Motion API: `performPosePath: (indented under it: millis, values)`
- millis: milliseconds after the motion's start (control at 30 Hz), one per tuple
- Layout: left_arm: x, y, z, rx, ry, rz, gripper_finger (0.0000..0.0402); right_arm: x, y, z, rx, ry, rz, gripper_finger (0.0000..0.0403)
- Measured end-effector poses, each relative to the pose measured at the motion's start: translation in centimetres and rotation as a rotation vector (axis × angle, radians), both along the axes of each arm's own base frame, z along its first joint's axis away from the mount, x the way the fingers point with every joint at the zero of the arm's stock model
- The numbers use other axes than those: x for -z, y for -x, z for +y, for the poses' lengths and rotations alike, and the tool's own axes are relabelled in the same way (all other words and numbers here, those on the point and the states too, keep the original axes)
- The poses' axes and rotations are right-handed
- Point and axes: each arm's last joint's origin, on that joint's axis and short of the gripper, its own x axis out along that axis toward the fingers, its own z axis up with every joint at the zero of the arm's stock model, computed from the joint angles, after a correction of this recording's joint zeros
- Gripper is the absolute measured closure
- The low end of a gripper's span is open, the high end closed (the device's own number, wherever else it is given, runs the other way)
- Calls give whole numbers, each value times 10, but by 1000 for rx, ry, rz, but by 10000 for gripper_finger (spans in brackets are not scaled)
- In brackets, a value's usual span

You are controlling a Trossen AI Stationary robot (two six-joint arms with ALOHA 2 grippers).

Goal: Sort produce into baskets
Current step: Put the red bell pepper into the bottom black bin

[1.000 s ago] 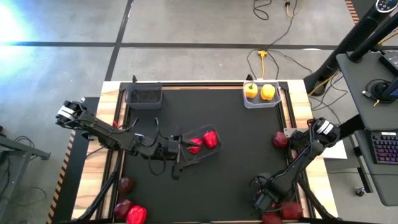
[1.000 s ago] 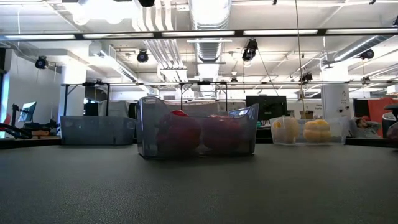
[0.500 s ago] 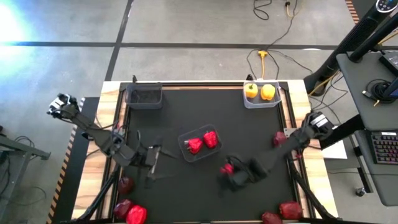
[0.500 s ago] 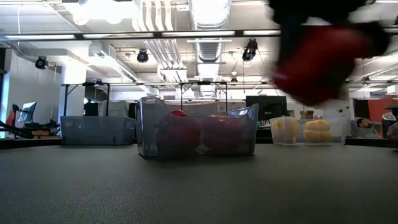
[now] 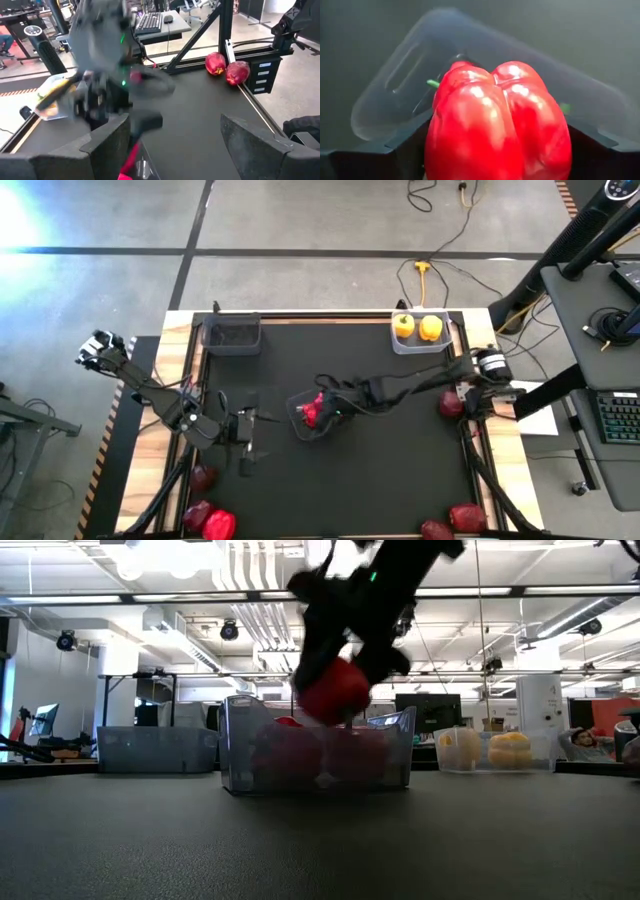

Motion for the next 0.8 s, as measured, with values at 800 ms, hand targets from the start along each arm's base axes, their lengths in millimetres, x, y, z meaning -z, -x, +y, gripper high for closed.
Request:
performPosePath:
  millis: [800]
  values:
    - [-1, -1, 1, -37, -42, -24, 112, -52, 26, 51, -159, 304, 16, 12]
